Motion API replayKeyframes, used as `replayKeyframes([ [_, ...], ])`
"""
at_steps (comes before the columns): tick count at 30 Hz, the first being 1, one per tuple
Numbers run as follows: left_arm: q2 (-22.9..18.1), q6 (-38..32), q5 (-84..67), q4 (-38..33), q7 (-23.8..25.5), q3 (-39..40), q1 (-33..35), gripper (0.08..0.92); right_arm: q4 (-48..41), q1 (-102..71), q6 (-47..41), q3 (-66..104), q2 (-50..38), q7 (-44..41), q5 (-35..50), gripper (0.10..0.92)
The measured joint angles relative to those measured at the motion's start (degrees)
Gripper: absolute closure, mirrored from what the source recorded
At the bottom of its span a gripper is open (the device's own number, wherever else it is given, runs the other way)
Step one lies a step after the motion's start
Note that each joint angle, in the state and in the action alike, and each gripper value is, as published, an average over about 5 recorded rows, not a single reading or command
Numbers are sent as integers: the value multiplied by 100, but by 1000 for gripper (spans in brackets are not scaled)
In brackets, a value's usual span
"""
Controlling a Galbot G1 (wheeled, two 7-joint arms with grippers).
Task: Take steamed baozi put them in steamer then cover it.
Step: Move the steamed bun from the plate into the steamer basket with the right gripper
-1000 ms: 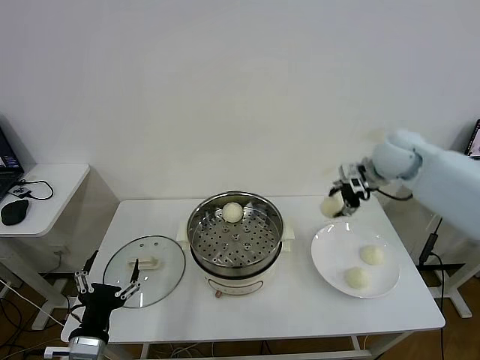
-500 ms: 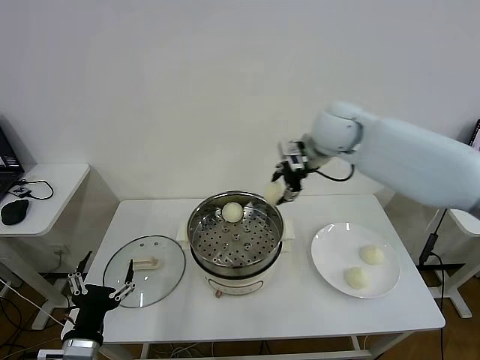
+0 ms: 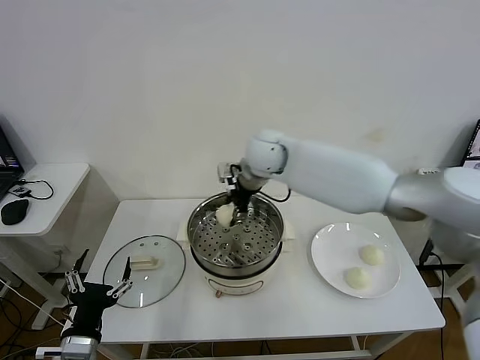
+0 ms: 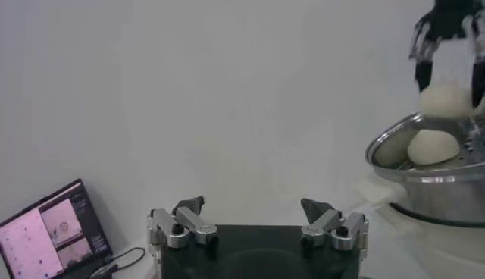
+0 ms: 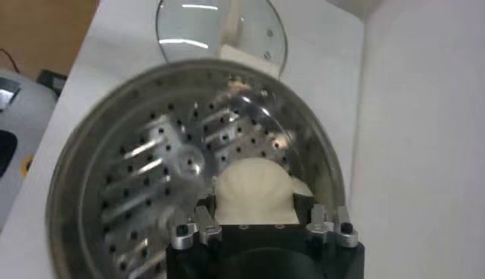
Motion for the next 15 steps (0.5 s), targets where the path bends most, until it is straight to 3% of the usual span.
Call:
replayKeyframes([
  [11,18,-6,-23,8,-1,-25,-25,177,-616,-384,-102,30,626,63,-80,389],
  [15,4,-9,-23,8,-2,-26,-20,177,-722,-441,-145,52,714,69,-110,346],
])
